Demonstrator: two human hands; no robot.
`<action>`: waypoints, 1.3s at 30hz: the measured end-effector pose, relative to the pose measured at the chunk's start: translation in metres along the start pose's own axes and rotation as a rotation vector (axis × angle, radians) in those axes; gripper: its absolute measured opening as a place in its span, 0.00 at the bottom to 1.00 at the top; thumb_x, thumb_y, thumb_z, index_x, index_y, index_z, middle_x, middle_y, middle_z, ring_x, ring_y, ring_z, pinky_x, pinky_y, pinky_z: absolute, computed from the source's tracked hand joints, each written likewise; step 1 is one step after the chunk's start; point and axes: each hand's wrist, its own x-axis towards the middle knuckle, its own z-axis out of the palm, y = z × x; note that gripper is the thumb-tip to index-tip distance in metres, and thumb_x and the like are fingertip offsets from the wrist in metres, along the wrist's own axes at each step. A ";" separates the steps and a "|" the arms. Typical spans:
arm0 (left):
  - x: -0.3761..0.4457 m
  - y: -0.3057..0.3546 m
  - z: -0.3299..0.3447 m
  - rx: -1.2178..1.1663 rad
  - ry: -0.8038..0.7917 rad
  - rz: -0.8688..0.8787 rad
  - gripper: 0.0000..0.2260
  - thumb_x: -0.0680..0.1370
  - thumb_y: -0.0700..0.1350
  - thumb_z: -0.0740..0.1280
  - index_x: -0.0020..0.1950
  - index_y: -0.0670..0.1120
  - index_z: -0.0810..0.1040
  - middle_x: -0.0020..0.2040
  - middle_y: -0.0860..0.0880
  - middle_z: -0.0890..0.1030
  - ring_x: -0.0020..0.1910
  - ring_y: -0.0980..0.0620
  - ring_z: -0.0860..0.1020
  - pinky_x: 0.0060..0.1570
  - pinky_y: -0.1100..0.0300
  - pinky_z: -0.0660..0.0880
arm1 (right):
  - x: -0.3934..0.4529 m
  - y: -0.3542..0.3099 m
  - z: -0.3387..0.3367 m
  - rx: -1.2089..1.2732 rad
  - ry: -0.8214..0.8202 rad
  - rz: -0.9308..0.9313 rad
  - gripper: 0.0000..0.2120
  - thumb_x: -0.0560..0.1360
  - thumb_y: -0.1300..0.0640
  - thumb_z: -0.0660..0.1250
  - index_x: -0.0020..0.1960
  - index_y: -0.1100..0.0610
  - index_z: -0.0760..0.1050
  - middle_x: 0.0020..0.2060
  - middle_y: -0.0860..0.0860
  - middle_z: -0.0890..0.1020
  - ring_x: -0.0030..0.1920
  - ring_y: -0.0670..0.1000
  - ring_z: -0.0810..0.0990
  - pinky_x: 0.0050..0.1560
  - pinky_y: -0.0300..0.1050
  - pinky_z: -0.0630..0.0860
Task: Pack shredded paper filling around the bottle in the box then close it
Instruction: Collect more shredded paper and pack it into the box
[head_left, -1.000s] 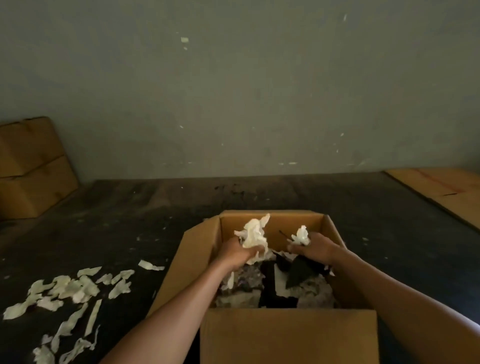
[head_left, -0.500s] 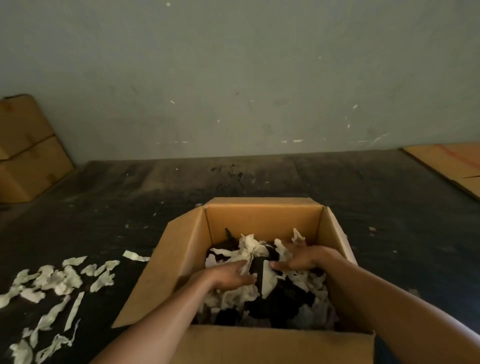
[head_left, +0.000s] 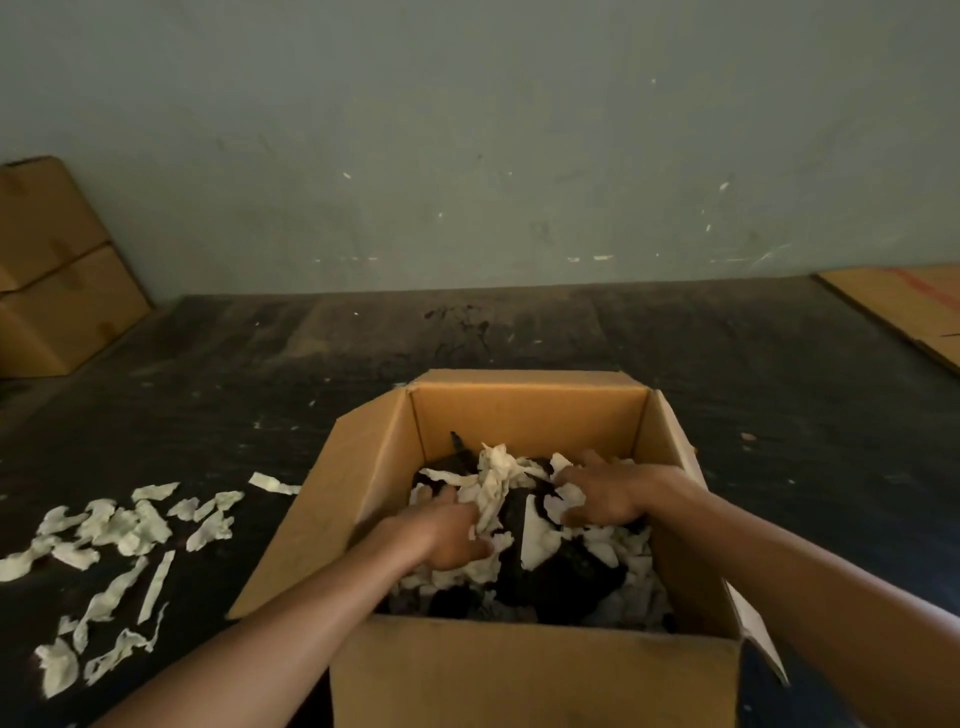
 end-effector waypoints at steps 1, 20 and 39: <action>-0.001 0.000 0.004 0.034 -0.032 -0.004 0.25 0.80 0.60 0.59 0.74 0.49 0.68 0.73 0.44 0.67 0.68 0.42 0.69 0.64 0.48 0.69 | -0.004 -0.001 0.008 -0.047 -0.038 -0.011 0.32 0.76 0.38 0.63 0.76 0.44 0.57 0.75 0.53 0.60 0.73 0.59 0.63 0.69 0.59 0.65; -0.010 0.011 0.033 -0.001 -0.467 0.103 0.19 0.84 0.50 0.56 0.74 0.46 0.70 0.73 0.46 0.71 0.70 0.45 0.70 0.69 0.49 0.66 | -0.031 -0.032 0.063 -0.196 -0.339 -0.081 0.21 0.81 0.53 0.58 0.73 0.51 0.66 0.71 0.53 0.71 0.68 0.55 0.71 0.66 0.54 0.70; -0.071 -0.059 -0.019 -0.266 0.751 0.192 0.16 0.82 0.51 0.57 0.68 0.52 0.72 0.69 0.52 0.73 0.67 0.51 0.72 0.66 0.46 0.68 | -0.030 -0.098 -0.008 0.193 0.347 -0.106 0.28 0.81 0.44 0.58 0.78 0.48 0.55 0.76 0.54 0.64 0.73 0.56 0.65 0.71 0.52 0.62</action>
